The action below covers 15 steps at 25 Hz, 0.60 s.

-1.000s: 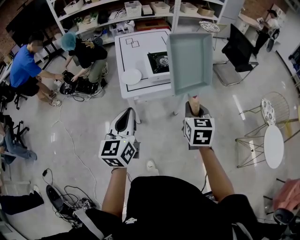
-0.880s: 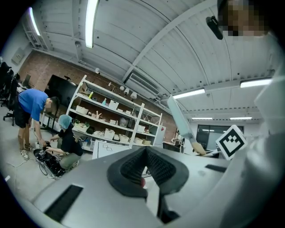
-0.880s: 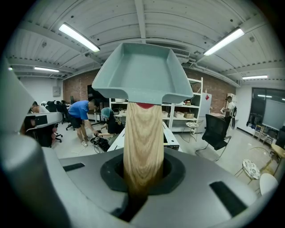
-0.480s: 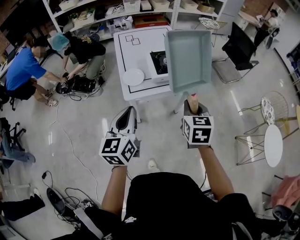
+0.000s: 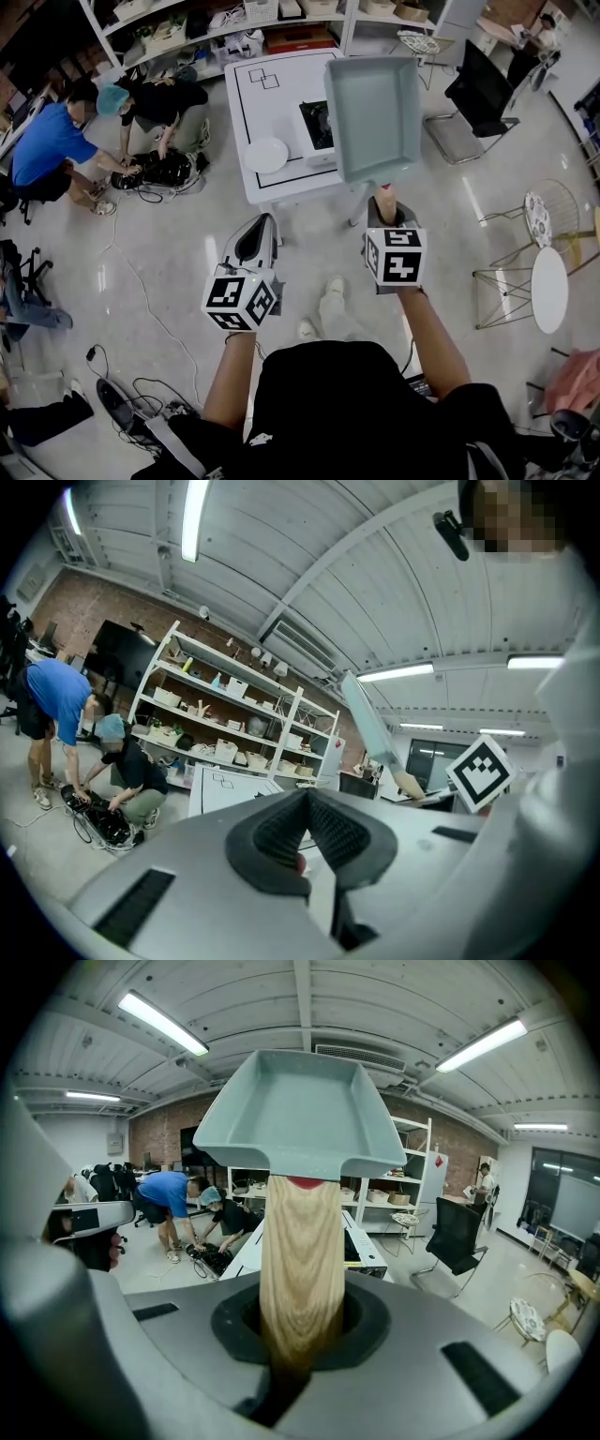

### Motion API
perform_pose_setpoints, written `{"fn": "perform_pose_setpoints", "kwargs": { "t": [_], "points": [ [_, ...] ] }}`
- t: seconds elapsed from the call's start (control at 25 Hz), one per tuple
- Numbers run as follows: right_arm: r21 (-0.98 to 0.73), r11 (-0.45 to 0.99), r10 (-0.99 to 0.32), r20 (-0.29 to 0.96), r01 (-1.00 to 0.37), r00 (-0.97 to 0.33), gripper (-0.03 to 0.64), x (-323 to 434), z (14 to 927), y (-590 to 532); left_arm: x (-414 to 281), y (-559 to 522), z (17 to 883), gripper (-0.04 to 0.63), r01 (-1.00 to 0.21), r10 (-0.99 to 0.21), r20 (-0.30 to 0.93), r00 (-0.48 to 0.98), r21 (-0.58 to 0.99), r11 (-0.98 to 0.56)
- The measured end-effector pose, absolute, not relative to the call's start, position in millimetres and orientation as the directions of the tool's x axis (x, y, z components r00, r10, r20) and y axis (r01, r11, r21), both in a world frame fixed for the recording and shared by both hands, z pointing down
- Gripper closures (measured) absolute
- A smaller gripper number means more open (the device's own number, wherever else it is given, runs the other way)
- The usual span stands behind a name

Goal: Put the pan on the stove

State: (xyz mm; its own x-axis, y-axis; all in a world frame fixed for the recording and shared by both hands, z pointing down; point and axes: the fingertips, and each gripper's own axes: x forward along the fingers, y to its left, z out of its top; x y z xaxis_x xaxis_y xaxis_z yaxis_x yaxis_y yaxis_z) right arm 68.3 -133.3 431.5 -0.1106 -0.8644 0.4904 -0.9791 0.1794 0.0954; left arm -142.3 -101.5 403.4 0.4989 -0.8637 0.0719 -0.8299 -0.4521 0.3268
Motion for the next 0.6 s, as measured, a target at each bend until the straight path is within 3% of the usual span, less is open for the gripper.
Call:
{"fn": "perform_pose_setpoints", "kwargs": {
  "t": [0.6],
  "points": [
    [0.056, 0.188, -0.853, 0.505, -0.981, -0.135, 0.601, 93, 443, -211, -114, -169, 413, 0.588, -0.847, -0.869, 0.105, 0.484, 0.306, -0.434]
  ]
}}
